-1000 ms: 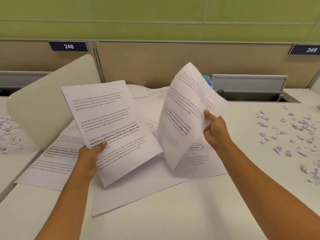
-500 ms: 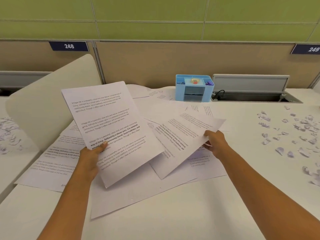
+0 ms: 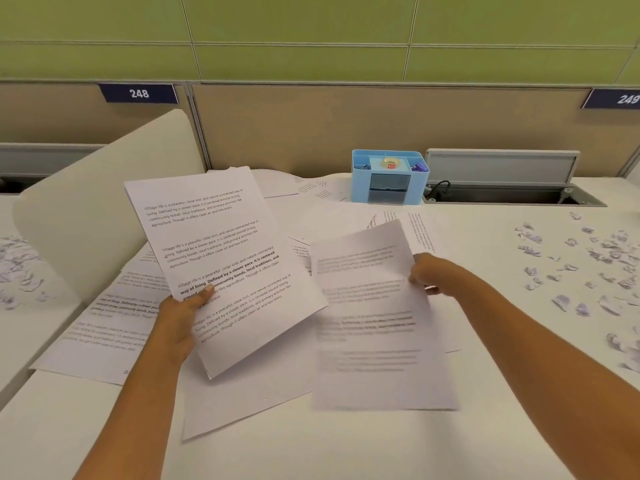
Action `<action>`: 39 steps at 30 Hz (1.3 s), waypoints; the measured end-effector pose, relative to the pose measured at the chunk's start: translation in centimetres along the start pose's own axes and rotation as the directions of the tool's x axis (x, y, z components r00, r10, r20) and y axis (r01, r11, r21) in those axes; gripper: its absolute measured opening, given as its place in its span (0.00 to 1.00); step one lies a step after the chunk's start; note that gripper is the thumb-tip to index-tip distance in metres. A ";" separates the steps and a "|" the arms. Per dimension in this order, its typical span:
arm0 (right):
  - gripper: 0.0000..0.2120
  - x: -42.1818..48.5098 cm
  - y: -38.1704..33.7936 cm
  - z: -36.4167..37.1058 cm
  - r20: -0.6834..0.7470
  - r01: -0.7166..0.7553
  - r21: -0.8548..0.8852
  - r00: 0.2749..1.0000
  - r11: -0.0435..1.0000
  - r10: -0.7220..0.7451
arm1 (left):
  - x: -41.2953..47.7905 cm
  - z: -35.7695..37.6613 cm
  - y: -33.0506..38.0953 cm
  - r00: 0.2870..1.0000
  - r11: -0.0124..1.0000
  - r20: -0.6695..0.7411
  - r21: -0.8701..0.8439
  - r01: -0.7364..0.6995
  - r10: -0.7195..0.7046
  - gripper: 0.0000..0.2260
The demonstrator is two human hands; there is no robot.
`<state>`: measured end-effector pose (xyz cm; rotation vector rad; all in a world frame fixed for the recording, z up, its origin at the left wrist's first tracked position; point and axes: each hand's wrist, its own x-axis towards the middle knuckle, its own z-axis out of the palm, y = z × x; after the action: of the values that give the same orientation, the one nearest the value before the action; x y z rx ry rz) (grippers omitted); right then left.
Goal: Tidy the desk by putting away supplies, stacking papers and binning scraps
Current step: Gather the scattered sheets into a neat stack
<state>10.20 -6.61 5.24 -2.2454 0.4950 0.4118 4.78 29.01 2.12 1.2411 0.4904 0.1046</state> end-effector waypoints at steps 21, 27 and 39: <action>0.21 -0.2 -0.8 7.4 0.298 0.581 -0.802 0.589 0.138 -0.751 | -0.1 -0.4 -0.2 0.999 0.999 -0.015 -0.011 0.031 -0.031 0.18; 0.27 -0.1 1.0 7.5 0.091 0.616 -0.565 0.708 0.549 -0.701 | -0.3 0.1 -0.5 0.998 0.998 -0.018 0.012 0.056 -0.056 0.18; 0.36 1.0 4.0 2.1 -0.298 -0.194 -0.344 0.950 0.919 0.089 | -0.6 2.0 -1.5 0.995 0.993 0.048 0.073 0.088 -0.092 0.14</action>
<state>8.97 -7.69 0.95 -2.6616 0.7876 0.2802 4.80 26.54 1.43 1.2858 0.5083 -0.0209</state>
